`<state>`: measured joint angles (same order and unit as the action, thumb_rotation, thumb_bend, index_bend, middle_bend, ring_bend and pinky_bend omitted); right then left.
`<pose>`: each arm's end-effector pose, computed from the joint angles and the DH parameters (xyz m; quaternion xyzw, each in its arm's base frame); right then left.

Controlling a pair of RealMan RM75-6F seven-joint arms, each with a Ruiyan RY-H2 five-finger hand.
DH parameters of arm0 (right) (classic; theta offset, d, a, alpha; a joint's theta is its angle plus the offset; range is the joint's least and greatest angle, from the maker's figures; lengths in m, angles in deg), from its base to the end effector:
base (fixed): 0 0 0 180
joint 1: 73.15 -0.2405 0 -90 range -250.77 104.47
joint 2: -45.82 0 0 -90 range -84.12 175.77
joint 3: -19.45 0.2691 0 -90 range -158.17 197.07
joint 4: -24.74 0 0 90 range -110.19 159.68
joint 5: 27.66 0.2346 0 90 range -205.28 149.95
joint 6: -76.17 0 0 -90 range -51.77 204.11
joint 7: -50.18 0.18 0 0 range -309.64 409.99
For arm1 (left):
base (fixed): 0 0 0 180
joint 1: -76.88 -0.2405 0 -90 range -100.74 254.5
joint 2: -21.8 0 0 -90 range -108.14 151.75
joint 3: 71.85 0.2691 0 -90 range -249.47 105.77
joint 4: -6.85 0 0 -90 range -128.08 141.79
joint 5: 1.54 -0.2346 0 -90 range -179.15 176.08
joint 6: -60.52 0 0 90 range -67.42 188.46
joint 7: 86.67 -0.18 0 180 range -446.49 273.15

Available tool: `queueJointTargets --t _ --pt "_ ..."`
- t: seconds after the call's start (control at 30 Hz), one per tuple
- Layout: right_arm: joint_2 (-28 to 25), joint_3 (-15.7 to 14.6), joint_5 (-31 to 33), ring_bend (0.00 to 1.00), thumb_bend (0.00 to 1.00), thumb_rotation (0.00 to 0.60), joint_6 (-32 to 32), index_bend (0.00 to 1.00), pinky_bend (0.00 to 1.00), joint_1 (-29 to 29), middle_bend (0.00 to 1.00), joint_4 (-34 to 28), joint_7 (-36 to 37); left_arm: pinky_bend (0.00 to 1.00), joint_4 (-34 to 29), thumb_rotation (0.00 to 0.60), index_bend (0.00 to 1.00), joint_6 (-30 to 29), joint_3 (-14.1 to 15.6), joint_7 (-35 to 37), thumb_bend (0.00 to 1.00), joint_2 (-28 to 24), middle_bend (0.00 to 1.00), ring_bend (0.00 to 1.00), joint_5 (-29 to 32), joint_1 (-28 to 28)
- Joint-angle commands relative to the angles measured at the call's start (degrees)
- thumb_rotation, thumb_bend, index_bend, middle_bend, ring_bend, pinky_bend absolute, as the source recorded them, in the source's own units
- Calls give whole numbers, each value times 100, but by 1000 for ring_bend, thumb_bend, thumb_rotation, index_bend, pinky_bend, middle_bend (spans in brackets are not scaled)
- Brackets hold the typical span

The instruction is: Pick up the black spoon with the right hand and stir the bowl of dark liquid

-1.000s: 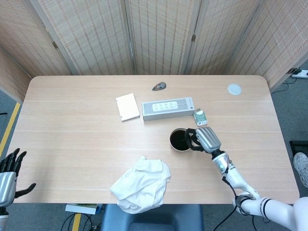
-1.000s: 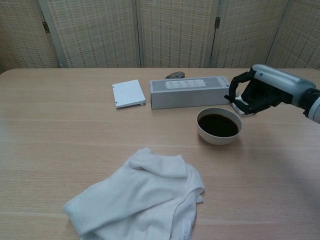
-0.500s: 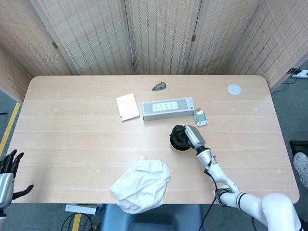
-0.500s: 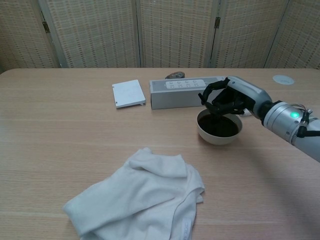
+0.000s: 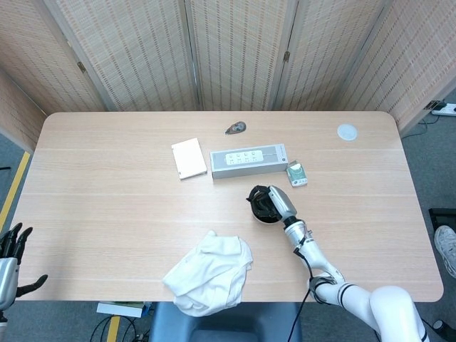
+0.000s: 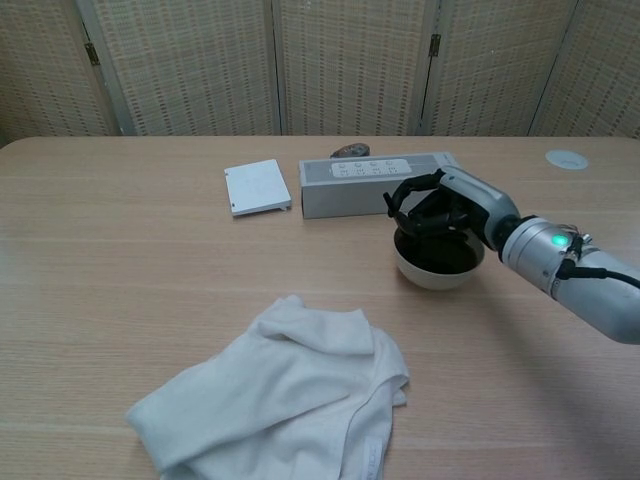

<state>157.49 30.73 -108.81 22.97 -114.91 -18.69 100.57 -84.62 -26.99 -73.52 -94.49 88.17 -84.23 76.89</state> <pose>-0.1963 -0.4200 -0.1303 0.5162 -0.6360 0.5237 0.2340 -0.3570 0.1854 0.1373 -0.5780 -0.3858 -0.3229 0.6425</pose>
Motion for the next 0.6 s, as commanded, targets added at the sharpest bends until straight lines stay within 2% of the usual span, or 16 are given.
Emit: queueJointTargets --t 0.03,0.3,0.6 --pt "-19 -76 -67 1000 431 600 -37 743 1000 26 949 -19 32 160 2 600 92 2 1 -4 159 2 40 87 1 -1" --pt "-248 -312 -198 1000 431 600 -105 749 1000 190 950 -137 -49 160 -6 600 92 1 -7 -6 159 20 40 87 -17 10" --pt "-286 -277 -137 1000 435 600 5 757 1000 148 950 94 -153 160 -24 600 92 -29 4 -27 159 5 40 87 7 -30"
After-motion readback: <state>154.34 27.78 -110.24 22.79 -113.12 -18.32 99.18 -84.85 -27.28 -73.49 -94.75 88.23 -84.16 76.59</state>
